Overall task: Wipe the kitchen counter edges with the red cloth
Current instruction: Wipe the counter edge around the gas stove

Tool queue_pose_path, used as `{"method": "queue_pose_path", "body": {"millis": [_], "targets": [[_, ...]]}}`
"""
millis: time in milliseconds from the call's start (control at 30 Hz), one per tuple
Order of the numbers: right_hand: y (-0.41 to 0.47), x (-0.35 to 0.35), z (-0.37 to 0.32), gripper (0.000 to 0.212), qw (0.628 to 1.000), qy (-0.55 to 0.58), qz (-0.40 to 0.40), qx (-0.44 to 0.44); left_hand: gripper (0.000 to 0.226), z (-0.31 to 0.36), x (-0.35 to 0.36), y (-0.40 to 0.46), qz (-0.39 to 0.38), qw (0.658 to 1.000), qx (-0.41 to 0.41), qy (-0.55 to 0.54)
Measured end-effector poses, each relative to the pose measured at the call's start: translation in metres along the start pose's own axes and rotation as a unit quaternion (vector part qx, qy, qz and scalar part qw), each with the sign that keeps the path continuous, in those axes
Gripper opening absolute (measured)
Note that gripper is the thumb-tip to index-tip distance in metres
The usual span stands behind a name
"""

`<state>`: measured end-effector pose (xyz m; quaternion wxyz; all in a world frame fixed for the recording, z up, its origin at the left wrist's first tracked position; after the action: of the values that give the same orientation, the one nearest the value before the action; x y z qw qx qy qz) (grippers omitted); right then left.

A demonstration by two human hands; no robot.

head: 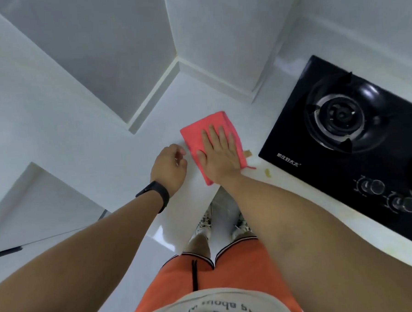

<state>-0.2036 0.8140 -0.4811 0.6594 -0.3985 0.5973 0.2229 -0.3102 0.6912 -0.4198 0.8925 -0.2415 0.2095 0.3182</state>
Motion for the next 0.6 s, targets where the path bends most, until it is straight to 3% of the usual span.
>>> {"method": "queue_pose_path", "body": {"millis": [300, 433, 600], "targets": [[-0.037, 0.01, 0.015, 0.067, 0.995, -0.034, 0.045, -0.083, 0.022, 0.023, 0.041, 0.0, -0.084, 0.993, 0.058, 0.057], [-0.065, 0.016, 0.042, 0.067, 0.99, -0.048, 0.071, -0.113, 0.028, 0.031, 0.067, -0.005, -0.122, 0.981, 0.057, 0.137], [-0.097, 0.024, 0.075, 0.068, 0.988, -0.043, 0.069, -0.132, 0.028, 0.052, 0.096, -0.009, -0.125, 0.971, 0.097, 0.179]]}}
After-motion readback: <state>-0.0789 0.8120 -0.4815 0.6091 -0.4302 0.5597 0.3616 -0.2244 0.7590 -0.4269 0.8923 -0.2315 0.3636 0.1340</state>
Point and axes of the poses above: each hand's wrist, its own y-axis towards the middle knuckle, its own x-axis out of the palm, z = x × y, the point moved 7 cm from there along y, towards the middle knuckle, and after that the axes turned 11 degrees about -y, right-handed, at the moved point
